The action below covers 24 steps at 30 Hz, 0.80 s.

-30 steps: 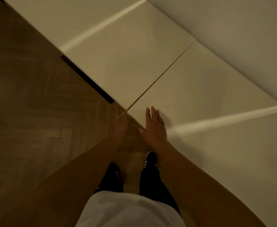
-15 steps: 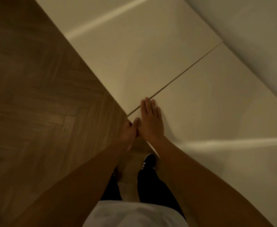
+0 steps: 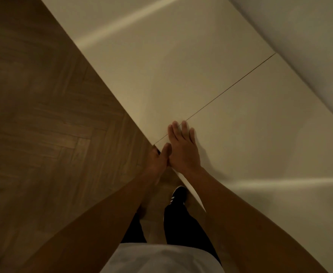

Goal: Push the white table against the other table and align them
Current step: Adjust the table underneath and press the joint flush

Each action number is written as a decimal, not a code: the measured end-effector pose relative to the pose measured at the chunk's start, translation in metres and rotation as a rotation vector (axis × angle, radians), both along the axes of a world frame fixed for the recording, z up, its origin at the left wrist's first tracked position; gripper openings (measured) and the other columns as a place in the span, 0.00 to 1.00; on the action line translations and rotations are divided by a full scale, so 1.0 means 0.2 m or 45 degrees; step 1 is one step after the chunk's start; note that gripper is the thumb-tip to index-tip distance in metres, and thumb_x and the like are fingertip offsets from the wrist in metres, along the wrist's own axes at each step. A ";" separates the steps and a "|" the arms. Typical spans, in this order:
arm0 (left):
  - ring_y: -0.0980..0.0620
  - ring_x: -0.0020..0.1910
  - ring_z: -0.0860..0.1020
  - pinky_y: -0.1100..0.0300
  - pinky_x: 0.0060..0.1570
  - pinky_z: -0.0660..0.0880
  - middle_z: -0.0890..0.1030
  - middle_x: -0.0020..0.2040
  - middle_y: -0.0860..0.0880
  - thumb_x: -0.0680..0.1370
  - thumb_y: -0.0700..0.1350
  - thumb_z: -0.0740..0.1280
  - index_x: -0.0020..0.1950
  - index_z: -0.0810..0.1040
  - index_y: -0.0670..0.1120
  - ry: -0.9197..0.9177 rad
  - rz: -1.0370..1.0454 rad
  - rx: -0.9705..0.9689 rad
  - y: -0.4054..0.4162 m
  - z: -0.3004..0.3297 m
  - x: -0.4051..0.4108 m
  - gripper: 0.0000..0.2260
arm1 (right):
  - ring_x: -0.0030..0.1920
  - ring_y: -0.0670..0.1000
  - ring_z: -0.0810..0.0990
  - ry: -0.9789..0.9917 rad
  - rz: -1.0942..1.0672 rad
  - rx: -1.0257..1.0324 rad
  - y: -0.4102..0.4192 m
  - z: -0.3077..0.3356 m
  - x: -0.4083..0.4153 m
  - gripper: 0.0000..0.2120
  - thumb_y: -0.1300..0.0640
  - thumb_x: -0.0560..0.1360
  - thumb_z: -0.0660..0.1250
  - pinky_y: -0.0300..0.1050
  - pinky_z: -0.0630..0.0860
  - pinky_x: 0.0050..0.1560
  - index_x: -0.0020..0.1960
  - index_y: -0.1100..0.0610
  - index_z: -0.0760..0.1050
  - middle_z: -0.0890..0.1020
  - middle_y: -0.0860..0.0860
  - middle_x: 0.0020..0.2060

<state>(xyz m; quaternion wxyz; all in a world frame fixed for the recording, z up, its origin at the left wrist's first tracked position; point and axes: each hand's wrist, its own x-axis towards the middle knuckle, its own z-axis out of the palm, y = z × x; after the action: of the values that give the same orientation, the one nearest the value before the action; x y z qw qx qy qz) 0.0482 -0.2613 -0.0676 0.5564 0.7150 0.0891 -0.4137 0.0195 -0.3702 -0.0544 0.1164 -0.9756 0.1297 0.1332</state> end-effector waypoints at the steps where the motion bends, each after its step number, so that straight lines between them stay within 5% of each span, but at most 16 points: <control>1: 0.50 0.42 0.85 0.63 0.37 0.80 0.85 0.42 0.43 0.82 0.55 0.61 0.52 0.81 0.39 -0.002 0.003 0.004 0.00 0.00 0.00 0.20 | 0.79 0.62 0.44 0.006 -0.001 0.002 0.00 0.00 0.00 0.39 0.42 0.73 0.43 0.63 0.48 0.77 0.80 0.59 0.51 0.54 0.56 0.80; 7: 0.47 0.47 0.85 0.55 0.44 0.83 0.84 0.51 0.41 0.80 0.57 0.64 0.59 0.75 0.40 0.187 0.081 0.023 -0.01 0.01 0.03 0.21 | 0.79 0.60 0.39 -0.006 -0.048 0.064 0.00 -0.02 0.00 0.36 0.50 0.78 0.56 0.62 0.43 0.78 0.81 0.57 0.46 0.48 0.54 0.80; 11: 0.46 0.50 0.85 0.50 0.50 0.82 0.85 0.53 0.42 0.75 0.61 0.67 0.66 0.74 0.40 0.349 0.128 -0.075 0.00 0.05 0.04 0.29 | 0.79 0.51 0.36 -0.068 -0.224 0.430 0.00 0.03 -0.03 0.35 0.51 0.79 0.58 0.52 0.39 0.78 0.81 0.55 0.46 0.45 0.49 0.81; 14: 0.47 0.50 0.85 0.53 0.47 0.81 0.85 0.51 0.42 0.79 0.59 0.64 0.63 0.78 0.42 0.424 0.123 -0.125 0.02 0.12 0.01 0.23 | 0.78 0.47 0.55 -0.285 -0.694 0.754 0.06 0.10 -0.10 0.29 0.52 0.78 0.63 0.45 0.58 0.76 0.78 0.53 0.61 0.62 0.48 0.78; 16: 0.46 0.49 0.84 0.52 0.47 0.81 0.85 0.49 0.42 0.81 0.56 0.62 0.60 0.80 0.42 0.443 0.099 -0.104 0.03 0.15 0.00 0.19 | 0.68 0.47 0.71 -0.445 -1.077 0.785 0.12 0.16 -0.14 0.22 0.53 0.77 0.65 0.45 0.71 0.68 0.71 0.51 0.72 0.74 0.48 0.69; 20: 0.45 0.51 0.82 0.48 0.56 0.78 0.83 0.53 0.39 0.83 0.52 0.61 0.62 0.79 0.40 0.461 -0.002 -0.037 0.06 0.25 -0.02 0.18 | 0.51 0.51 0.82 -0.608 -1.989 1.154 0.23 0.25 -0.14 0.10 0.52 0.76 0.64 0.49 0.79 0.54 0.53 0.51 0.81 0.84 0.48 0.49; 24: 0.52 0.36 0.80 0.61 0.31 0.77 0.82 0.42 0.43 0.83 0.54 0.59 0.63 0.77 0.36 0.578 -0.016 -0.010 0.06 0.35 -0.01 0.22 | 0.41 0.55 0.82 -0.791 -2.547 1.494 0.33 0.29 -0.15 0.10 0.55 0.75 0.64 0.52 0.80 0.44 0.41 0.58 0.81 0.84 0.53 0.37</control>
<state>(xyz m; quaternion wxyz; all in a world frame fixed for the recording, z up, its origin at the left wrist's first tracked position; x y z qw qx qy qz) 0.0457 -0.2488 0.0019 0.5224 0.6019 0.2058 -0.5678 -0.0104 -0.3034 0.0029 0.6213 -0.2316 0.7160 -0.2184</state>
